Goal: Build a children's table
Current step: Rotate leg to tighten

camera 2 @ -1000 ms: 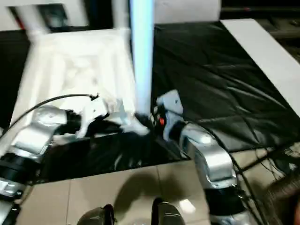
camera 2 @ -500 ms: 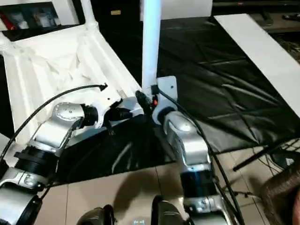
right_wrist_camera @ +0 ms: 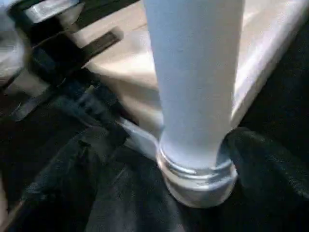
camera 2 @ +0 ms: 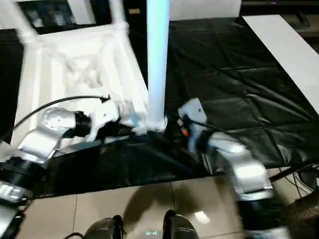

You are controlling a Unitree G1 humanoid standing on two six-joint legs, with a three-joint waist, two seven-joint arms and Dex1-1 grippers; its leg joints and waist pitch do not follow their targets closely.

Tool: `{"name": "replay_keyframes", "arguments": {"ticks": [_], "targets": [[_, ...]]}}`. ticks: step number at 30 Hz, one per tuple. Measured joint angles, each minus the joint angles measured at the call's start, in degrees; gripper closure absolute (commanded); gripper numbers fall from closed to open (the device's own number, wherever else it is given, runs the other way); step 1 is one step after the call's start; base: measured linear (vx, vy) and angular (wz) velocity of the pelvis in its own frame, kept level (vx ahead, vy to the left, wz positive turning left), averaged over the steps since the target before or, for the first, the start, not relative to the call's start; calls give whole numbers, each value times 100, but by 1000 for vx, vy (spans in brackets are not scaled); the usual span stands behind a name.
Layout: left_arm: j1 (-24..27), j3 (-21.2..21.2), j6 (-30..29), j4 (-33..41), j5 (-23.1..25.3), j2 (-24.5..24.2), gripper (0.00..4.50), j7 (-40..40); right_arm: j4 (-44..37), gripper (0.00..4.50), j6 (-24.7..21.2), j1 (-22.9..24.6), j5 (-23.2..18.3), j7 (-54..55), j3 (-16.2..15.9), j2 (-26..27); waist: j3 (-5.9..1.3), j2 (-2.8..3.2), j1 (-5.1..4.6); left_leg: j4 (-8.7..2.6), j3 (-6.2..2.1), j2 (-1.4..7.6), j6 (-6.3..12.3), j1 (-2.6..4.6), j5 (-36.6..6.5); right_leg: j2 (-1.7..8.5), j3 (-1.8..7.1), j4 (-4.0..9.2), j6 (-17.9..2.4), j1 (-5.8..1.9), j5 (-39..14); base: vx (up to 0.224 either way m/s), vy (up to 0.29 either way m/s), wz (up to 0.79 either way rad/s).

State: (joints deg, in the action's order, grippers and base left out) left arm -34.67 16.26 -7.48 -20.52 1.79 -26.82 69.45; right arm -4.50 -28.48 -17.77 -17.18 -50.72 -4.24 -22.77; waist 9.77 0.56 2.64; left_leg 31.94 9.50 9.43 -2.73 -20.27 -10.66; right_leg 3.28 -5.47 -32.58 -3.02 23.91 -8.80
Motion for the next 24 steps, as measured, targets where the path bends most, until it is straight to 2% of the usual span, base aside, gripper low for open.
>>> {"name": "replay_keyframes", "arguments": {"ticks": [4, 6, 8, 10, 12, 15, 18, 20, 24], "targets": [[45, 114, 318, -55, -182, -231, 450, 622, 12, 3, 49, -23, -256, -943, -133, -576, -9, -16, 90, 34, 2, -3, 0, 2, -1, 8, 4, -19, -3, -2, 5, 0, 0, 0], [52, 163, 405, -61, -207, -280, 450, 791, 26, 3, 114, -52, -292, -1213, -156, -678, -16, -28, 113, 45, 2, -3, 0, 2, -1, 10, 5, -35, -2, -1, 4, 0, 0, 0], [53, 193, 445, -62, -209, -302, 450, 910, 46, 3, 175, -105, -311, -1437, -227, -698, -21, -36, 120, 53, 2, -1, 0, 2, -1, 10, 4, -44, -2, 0, 4, 0, 0, 0], [52, 255, 557, -63, -223, -341, 450, 1107, 140, 31, 243, -227, -352, -1831, -363, -781, -23, -39, 129, 64, 2, 1, 0, 1, 0, 10, 4, -50, -3, -2, 5, 0, 0, 0], [54, 300, 626, -63, -249, -363, 450, 1252, 236, 31, 280, -300, -370, -2022, -430, -819, -30, -52, 147, 66, 2, 3, 0, 0, 1, 10, 4, -51, -2, -2, 5, 0, 0, 0], [51, 393, 702, -58, -313, -377, 450, 1429, 424, 70, 392, -438, -365, -2212, -601, -844, -38, -64, 205, 70, 3, 2, 0, -4, 0, 12, 4, -51, -3, -1, 6, 0, 0, 0], [50, 464, 796, -51, -325, -364, 450, 1533, 573, 84, 526, -535, -308, -2301, -763, -837, -44, -75, 260, 70, 3, 2, 1, -6, 0, 13, 3, -52, -4, 0, 6, 0, 0, 0], [44, 484, 849, -51, -322, -342, 450, 1565, 712, 116, 643, -597, -235, -2393, -832, -824, -51, -86, 265, 72, 3, 1, 1, -8, 0, 14, 3, -52, -4, 0, 6, 0, 0, 0], [36, 490, 886, -67, -313, -322, 450, 1577, 835, 120, 751, -665, -160, -2506, -940, -811, -61, -102, 263, 77, 3, 2, 1, -9, 0, 14, 3, -54, -6, 0, 7, 0, 0, 0]]}}
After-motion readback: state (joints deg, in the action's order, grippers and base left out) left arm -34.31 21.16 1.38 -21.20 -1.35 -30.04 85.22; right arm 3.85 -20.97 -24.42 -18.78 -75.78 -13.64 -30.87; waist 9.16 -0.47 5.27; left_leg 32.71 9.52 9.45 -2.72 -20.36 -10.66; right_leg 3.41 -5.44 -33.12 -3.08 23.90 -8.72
